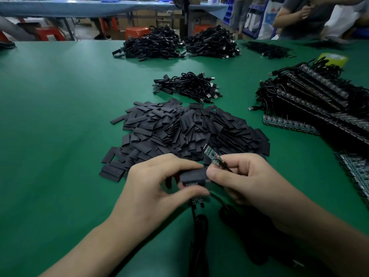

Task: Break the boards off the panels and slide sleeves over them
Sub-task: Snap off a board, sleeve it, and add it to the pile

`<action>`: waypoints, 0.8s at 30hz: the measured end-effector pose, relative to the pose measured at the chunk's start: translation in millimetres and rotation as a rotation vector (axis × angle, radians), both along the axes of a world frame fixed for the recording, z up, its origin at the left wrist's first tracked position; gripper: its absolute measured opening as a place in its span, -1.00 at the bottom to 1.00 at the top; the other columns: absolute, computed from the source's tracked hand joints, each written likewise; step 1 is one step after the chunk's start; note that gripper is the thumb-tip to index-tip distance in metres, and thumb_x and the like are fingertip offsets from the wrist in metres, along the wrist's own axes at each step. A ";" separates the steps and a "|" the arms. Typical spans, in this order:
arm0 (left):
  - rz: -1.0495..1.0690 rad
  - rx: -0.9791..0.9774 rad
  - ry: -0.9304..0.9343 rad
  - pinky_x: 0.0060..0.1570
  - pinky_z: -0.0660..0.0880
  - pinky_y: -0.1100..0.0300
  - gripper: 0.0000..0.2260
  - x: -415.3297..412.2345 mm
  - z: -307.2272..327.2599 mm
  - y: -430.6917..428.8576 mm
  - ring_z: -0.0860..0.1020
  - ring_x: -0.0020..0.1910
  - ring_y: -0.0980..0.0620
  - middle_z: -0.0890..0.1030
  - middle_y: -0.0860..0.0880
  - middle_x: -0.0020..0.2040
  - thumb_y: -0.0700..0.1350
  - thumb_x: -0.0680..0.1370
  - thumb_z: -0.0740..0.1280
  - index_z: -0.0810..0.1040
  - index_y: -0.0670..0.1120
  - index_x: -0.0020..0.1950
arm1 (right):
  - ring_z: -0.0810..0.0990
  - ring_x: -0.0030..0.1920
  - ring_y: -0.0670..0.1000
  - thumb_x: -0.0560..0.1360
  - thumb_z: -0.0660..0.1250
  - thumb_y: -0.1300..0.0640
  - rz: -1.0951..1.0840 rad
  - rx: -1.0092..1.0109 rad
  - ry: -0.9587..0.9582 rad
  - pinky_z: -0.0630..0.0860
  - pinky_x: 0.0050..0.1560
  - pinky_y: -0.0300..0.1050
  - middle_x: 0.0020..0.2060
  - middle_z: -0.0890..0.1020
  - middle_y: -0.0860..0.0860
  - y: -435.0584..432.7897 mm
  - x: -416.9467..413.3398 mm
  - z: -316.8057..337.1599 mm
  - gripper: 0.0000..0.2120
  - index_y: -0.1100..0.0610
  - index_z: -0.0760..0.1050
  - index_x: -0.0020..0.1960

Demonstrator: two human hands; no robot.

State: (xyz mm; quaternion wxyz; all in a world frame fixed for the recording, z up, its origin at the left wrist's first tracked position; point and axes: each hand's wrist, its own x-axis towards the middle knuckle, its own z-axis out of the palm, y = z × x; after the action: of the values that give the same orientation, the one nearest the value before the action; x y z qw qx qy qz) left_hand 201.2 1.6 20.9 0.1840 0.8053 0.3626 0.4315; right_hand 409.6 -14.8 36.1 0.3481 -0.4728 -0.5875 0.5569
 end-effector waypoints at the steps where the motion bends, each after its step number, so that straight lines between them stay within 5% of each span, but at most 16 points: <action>1: 0.004 0.005 0.005 -0.08 0.48 0.34 -0.74 0.1 0.1 0.6 0.62 -0.14 0.17 0.67 0.16 -0.13 0.07 0.40 0.56 0.73 -0.01 0.02 | 0.29 -0.52 -0.18 0.58 0.40 0.07 -0.005 0.016 -0.001 0.20 -0.50 -0.35 -0.51 0.43 -0.15 -0.1 0.7 -0.5 -0.82 0.01 0.64 -0.20; 4: 0.024 -0.050 -0.043 -0.07 0.50 0.33 -0.78 -0.5 0.2 2.0 0.64 -0.13 0.17 0.68 0.16 -0.15 0.04 0.40 0.54 0.74 0.02 0.00 | 0.42 -0.50 -0.27 0.62 0.36 0.05 0.013 0.071 0.011 0.31 -0.46 -0.46 -0.48 0.53 -0.19 -1.1 0.6 -0.5 -0.79 0.01 0.65 -0.17; 7: 0.068 -0.157 -0.131 -0.08 0.49 0.34 -0.78 -4.0 -0.5 4.5 0.64 -0.13 0.16 0.70 0.18 -0.14 0.04 0.37 0.54 0.72 0.09 0.00 | 0.33 -0.47 -0.20 0.61 0.22 -0.15 -0.018 0.107 -0.064 0.28 -0.43 -0.36 -0.49 0.41 -0.19 3.7 3.6 -2.0 -0.67 0.00 0.63 -0.13; 12: 0.096 -0.255 -0.230 -0.26 0.47 0.36 -0.84 -5.7 -3.7 5.5 0.54 -0.37 0.19 0.70 0.15 -0.25 0.04 0.34 0.53 0.73 0.16 -0.09 | 0.33 -0.43 -0.12 0.61 0.16 -0.17 0.027 0.193 -0.279 0.27 -0.38 -0.32 -0.48 0.39 -0.13 8.4 12.9 0.0 -0.60 0.03 0.53 -0.26; 15: 0.104 -0.267 -0.230 -0.28 0.50 0.27 -0.82 -6.6 -5.3 6.1 0.54 -0.38 0.09 0.70 0.12 -0.27 0.05 0.34 0.53 0.74 0.15 -0.07 | 0.32 -0.42 -0.09 0.61 0.16 -0.16 0.061 0.187 -0.267 0.26 -0.37 -0.31 -0.48 0.38 -0.11 8.3 13.8 0.3 -0.60 0.02 0.50 -0.29; 24: 0.067 -0.275 -0.224 -0.23 0.47 0.42 -0.85 -7.0 -8.1 6.1 0.59 -0.33 0.25 0.71 0.17 -0.23 0.04 0.38 0.53 0.74 0.14 -0.06 | 0.32 -0.43 -0.11 0.61 0.15 -0.16 0.108 0.219 -0.299 0.26 -0.38 -0.26 -0.47 0.39 -0.08 7.2 13.8 0.4 -0.60 -0.01 0.49 -0.30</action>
State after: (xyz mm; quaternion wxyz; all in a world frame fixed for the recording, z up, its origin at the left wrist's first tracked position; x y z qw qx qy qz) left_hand 194.2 7.7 12.8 0.3173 0.7068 0.4220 0.4708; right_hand 423.4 -7.7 36.5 0.2760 -0.4771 -0.7143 0.4312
